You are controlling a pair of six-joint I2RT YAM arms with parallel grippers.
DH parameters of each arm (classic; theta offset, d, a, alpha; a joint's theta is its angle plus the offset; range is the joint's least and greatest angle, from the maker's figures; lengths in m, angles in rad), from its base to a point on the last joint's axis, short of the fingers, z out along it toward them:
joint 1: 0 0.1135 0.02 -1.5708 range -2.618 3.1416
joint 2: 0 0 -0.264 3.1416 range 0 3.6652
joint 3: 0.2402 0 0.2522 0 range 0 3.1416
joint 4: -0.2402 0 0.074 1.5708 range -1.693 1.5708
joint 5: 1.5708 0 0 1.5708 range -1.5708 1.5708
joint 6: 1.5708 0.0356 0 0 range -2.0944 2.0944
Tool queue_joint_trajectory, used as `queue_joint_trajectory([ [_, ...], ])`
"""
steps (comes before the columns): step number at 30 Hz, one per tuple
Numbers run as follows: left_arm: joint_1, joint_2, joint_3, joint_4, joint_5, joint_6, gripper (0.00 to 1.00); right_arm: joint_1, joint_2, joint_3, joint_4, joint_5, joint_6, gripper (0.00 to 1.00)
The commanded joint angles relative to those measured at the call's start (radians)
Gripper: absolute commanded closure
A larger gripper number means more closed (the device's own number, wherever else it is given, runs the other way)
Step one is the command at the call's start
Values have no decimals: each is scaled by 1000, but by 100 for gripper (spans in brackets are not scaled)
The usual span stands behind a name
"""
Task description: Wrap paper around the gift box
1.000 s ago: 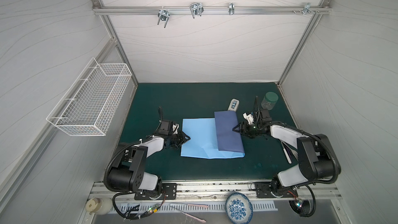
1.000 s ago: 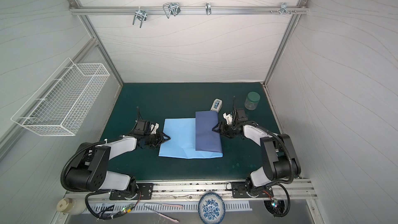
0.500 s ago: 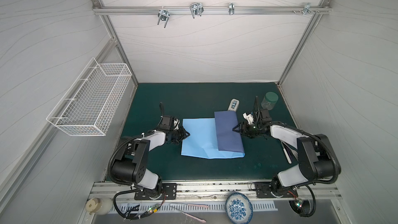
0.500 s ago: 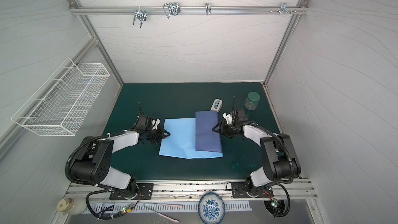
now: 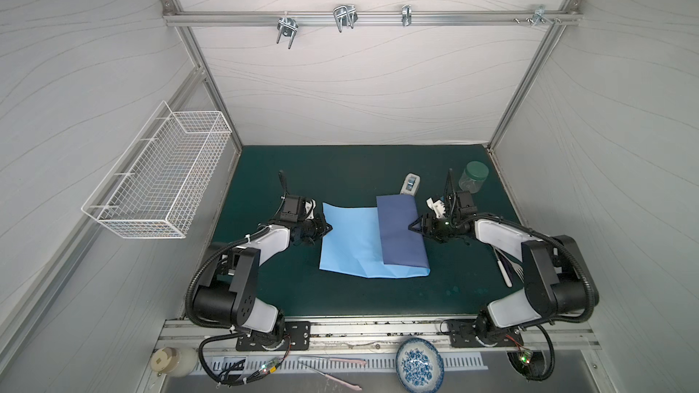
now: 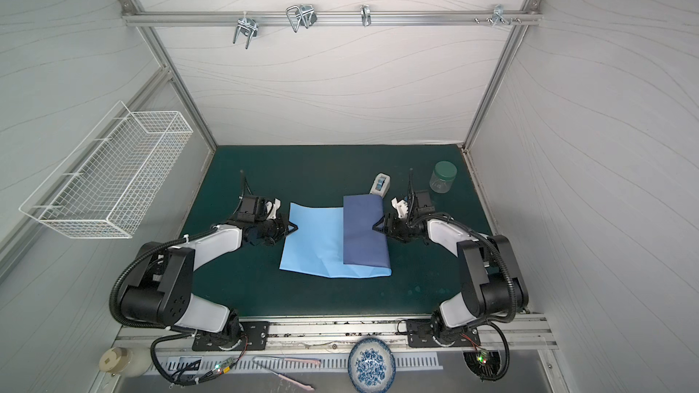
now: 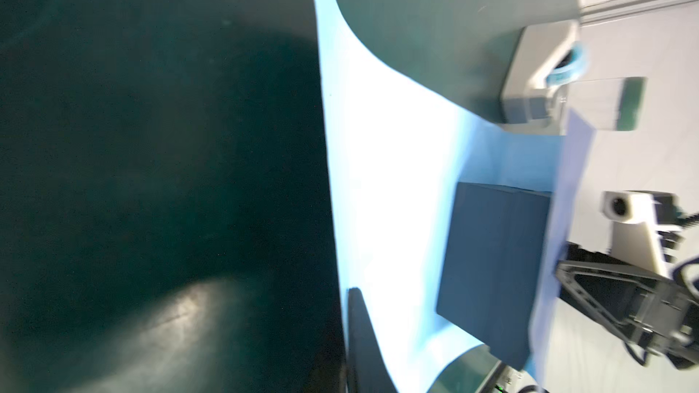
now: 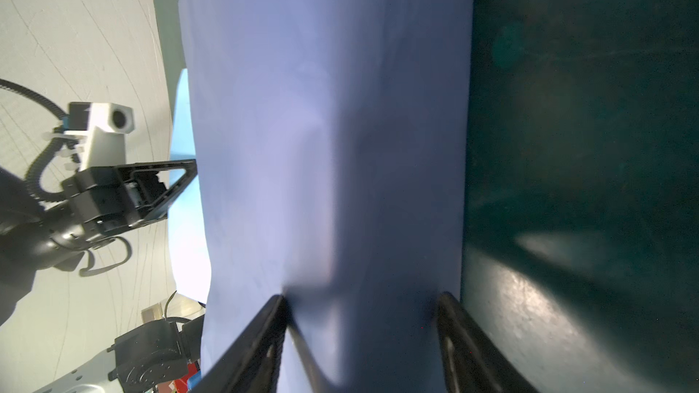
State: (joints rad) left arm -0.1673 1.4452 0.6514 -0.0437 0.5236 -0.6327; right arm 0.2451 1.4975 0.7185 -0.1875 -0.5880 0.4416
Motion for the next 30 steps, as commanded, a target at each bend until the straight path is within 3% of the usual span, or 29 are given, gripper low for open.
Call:
queue_joint_trajectory([
  [1, -35, -74, 56, 13, 18, -67, 100, 9, 33, -21, -53, 100, -5, 37],
  [7, -199, -100, 155, -66, -63, -175, 100, 11, 33, -17, -52, 103, -6, 37],
  [18, -438, 28, 294, 21, -115, -376, 100, 20, 35, -18, -49, 102, -3, 37],
  [30, -515, 46, 332, 102, -231, -501, 100, 21, 35, -17, -48, 97, 0, 38],
])
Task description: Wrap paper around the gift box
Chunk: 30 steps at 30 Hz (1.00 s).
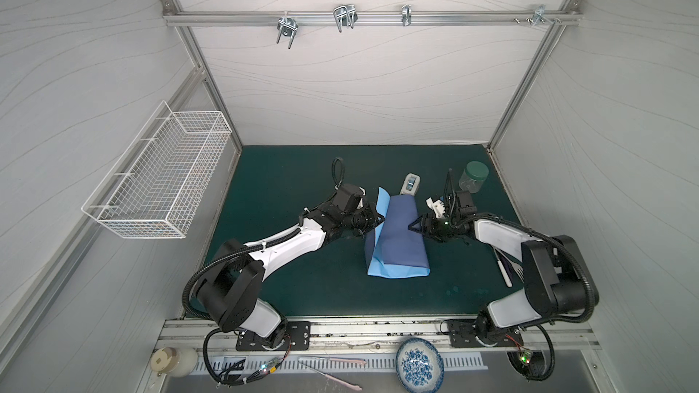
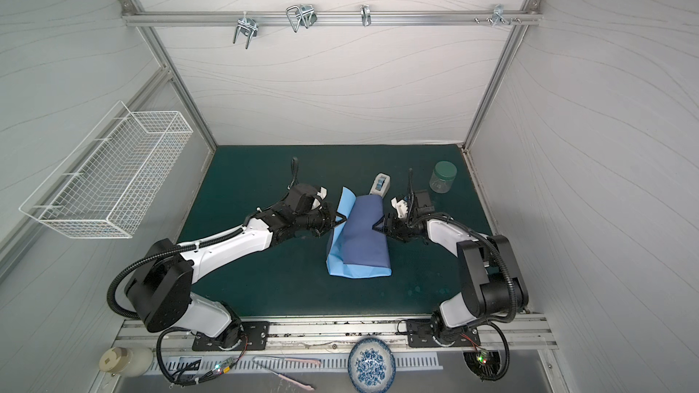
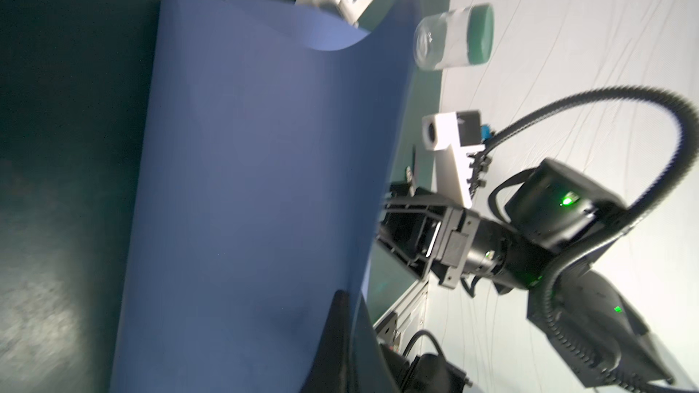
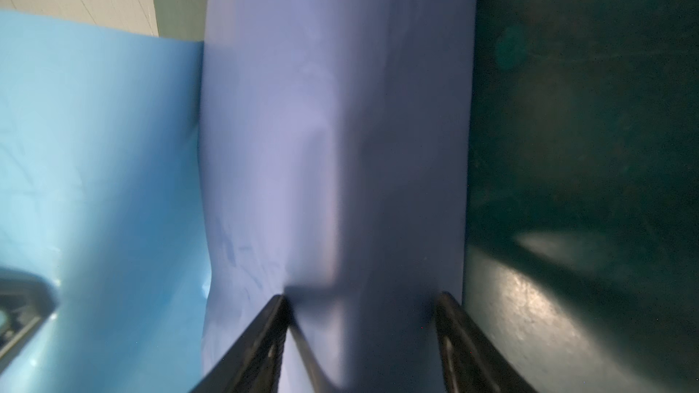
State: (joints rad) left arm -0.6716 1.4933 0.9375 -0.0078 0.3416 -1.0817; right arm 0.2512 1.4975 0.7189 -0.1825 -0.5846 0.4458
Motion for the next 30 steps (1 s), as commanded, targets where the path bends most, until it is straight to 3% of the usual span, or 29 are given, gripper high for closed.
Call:
queue_joint_trajectory([
  [1, -13, 2, 49, 61, -47, -57, 100, 16, 34, -17, -52, 94, -5, 38],
  [6, -15, 27, 43, 28, -15, -75, 98, 17, 35, -20, -52, 92, -5, 38],
  [18, 59, -25, 12, -316, 11, 167, 92, 17, 33, -15, -51, 89, -4, 38],
  [30, 165, -19, -86, -319, 65, 256, 89, 16, 31, -19, -50, 92, -4, 38],
])
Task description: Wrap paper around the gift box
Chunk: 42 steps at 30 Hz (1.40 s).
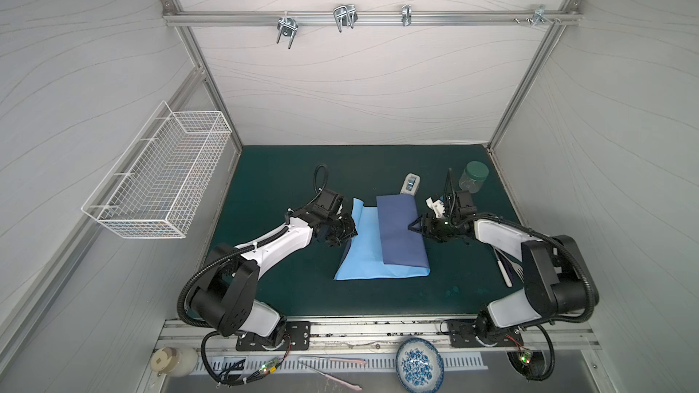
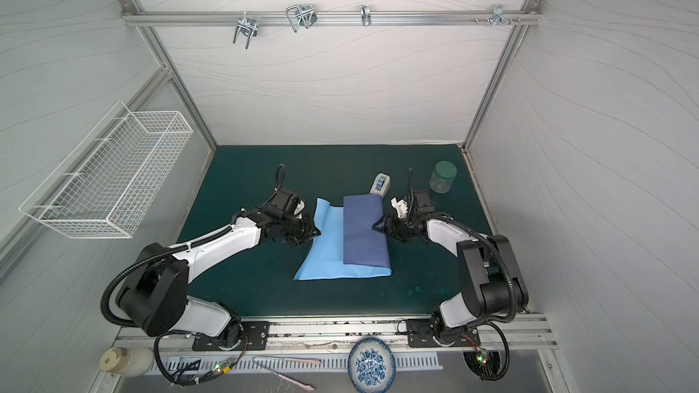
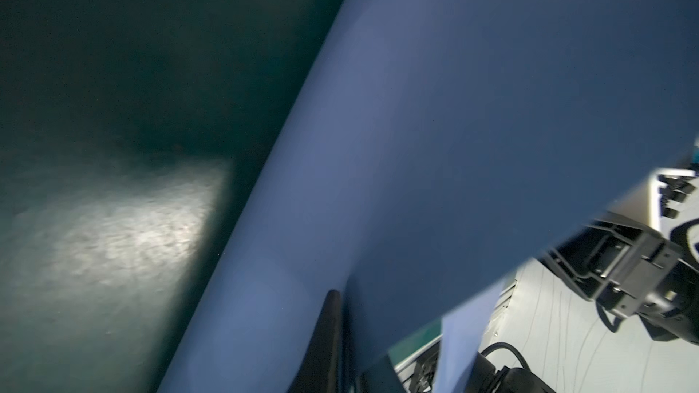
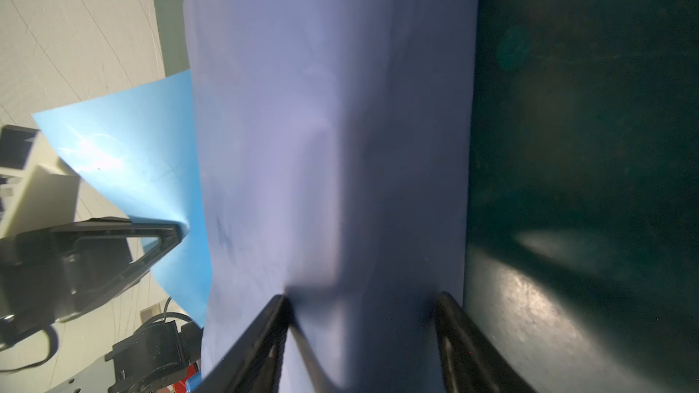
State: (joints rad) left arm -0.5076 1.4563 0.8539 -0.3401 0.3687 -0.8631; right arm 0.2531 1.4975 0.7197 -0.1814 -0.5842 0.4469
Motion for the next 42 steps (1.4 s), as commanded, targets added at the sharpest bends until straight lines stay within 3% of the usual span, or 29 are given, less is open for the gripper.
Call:
queue_joint_trajectory([
  [1, 4, 28, 0, 9, 40, 43, 90, 14, 32, -19, -50, 92, -3, 38],
  [6, 44, 6, -17, 59, 111, 9, 100, 15, 30, -20, -51, 91, -5, 38],
  [12, 32, -68, -39, 267, 233, -231, 100, 15, 29, -19, -52, 91, -6, 38],
  [17, 4, -64, -50, 429, 253, -414, 100, 15, 30, -23, -47, 90, -3, 38],
  [24, -49, -28, -53, 600, 173, -582, 100, 17, 32, -22, -47, 90, -4, 38],
  [34, -133, 78, 38, 612, 58, -597, 100, 18, 28, -25, -46, 89, -3, 39],
  [42, -198, 158, 168, 467, -34, -466, 100, 21, 27, -17, -49, 90, -3, 39],
])
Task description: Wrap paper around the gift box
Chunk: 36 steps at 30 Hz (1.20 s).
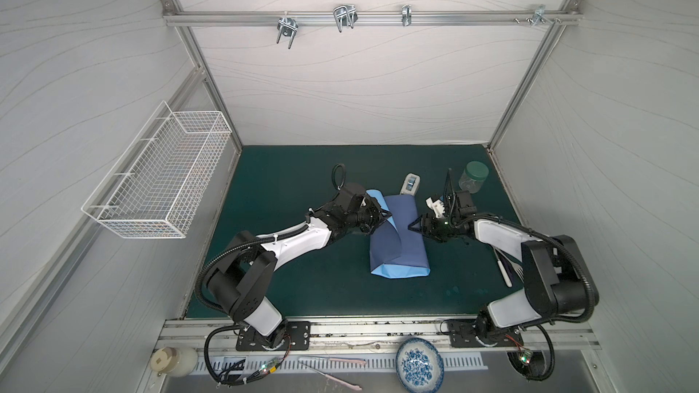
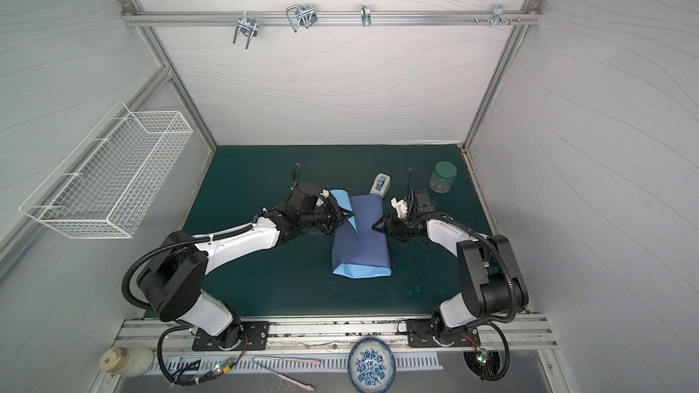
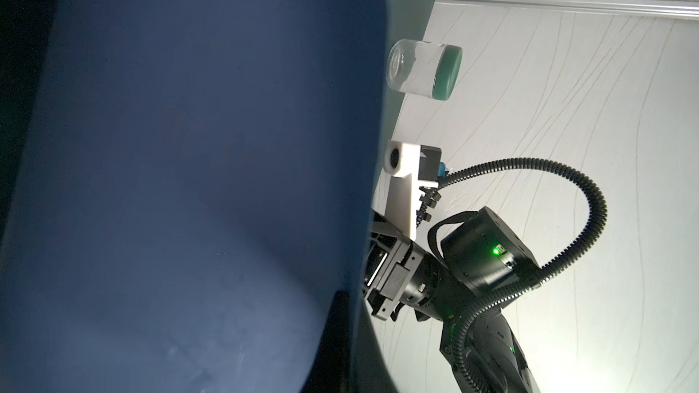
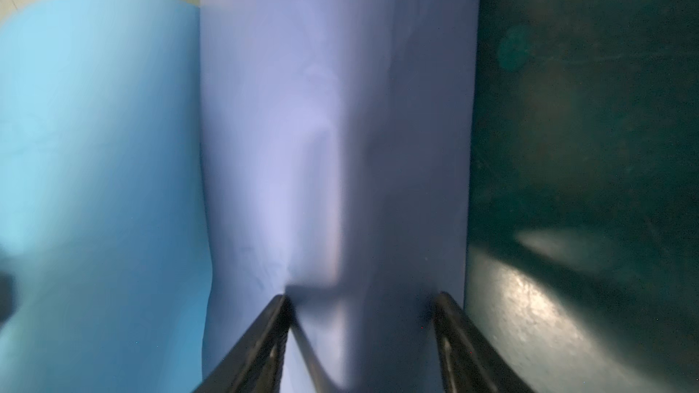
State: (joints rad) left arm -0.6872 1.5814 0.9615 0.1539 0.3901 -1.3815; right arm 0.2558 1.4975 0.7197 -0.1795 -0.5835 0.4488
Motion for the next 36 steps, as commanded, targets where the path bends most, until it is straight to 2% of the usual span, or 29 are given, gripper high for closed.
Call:
queue_joint_trajectory([
  [1, -21, 44, 63, -24, -59, 53, 100, 19, 27, -16, -54, 89, -4, 39],
  [20, -62, 239, 122, 44, -28, 59, 100, 19, 20, -14, -57, 85, -9, 39],
  [36, -66, 300, 117, 112, 7, 45, 100, 19, 12, -8, -66, 80, -9, 39],
])
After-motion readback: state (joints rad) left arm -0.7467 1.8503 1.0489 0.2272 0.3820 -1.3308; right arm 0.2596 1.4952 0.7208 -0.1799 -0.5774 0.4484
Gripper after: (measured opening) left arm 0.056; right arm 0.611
